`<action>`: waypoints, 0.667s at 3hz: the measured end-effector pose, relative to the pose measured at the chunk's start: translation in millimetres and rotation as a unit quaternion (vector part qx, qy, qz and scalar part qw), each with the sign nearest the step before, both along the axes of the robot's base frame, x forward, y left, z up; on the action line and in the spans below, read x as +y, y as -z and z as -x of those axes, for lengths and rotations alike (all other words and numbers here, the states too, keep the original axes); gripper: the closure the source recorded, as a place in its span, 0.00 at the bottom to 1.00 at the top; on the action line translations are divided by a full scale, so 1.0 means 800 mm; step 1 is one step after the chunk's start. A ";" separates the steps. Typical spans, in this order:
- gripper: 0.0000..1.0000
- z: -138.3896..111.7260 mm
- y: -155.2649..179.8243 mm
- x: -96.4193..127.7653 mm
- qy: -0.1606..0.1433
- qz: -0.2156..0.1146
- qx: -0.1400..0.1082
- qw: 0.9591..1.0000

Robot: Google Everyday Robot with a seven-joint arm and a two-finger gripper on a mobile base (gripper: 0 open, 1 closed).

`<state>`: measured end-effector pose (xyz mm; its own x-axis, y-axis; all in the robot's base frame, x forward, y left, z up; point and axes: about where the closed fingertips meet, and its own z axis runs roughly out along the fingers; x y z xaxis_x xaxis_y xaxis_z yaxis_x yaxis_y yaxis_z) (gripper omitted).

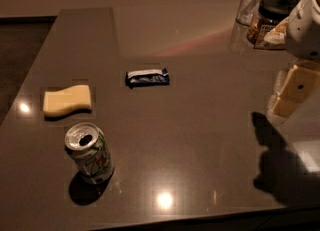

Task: Move rxbar blueberry near 7up can

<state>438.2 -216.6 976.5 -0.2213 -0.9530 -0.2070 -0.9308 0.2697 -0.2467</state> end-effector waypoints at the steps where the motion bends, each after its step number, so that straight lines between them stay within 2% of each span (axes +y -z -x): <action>1: 0.00 0.000 0.000 0.000 0.000 0.000 -0.001 1.000; 2: 0.00 -0.022 0.011 0.016 -0.004 -0.007 0.004 1.000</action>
Offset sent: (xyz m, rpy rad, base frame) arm 0.0400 0.0282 -0.0254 0.0325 0.0413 0.0158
